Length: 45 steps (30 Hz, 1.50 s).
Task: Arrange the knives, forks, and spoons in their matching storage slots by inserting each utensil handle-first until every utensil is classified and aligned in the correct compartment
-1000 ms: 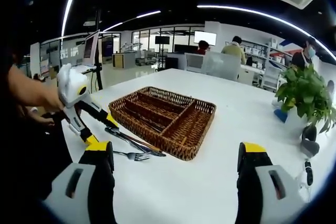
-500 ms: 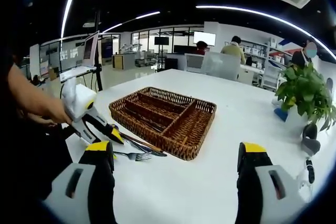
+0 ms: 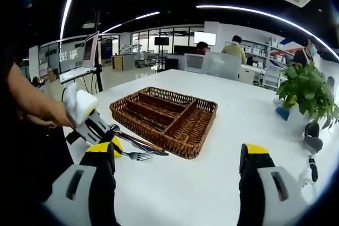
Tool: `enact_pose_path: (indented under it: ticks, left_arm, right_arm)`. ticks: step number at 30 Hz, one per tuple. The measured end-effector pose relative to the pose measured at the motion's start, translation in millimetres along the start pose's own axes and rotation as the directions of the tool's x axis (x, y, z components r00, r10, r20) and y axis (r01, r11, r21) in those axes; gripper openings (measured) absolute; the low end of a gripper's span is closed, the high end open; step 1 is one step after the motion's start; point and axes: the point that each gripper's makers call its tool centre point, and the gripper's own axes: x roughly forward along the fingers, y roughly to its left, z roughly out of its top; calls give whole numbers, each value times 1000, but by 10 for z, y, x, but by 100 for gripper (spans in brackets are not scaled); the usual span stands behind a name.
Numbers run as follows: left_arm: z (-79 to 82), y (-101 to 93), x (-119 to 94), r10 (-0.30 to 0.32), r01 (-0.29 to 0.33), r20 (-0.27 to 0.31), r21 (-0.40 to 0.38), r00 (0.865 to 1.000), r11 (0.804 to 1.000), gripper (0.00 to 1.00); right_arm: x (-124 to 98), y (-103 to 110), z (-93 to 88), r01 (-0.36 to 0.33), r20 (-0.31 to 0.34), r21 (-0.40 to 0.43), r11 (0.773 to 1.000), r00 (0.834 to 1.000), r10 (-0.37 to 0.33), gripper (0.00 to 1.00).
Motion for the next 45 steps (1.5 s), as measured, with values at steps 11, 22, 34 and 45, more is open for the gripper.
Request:
enact_pose_path:
  ticks: [11,22,34,45]
  left_arm:
    - [62,23,41,-37,37,-3,-9,999,999,11]
    - [21,21,13,-65,65,-4,66,998,996,0]
    - [9,-66,-67,-115,126,-71,181,991,975,0]
    - [155,-95,-267,-164,186,-108,241,981,953,0]
  right_arm:
    - [15,9,14,-1,1,-2,1000,1000,1,99]
    - [0,-5,22,3,2,-3,1000,1000,-3,99]
    - [4,-3,29,2,0,-5,1000,1000,-2,99]
    - [-5,0,41,-2,-5,-14,1000,1000,2,99]
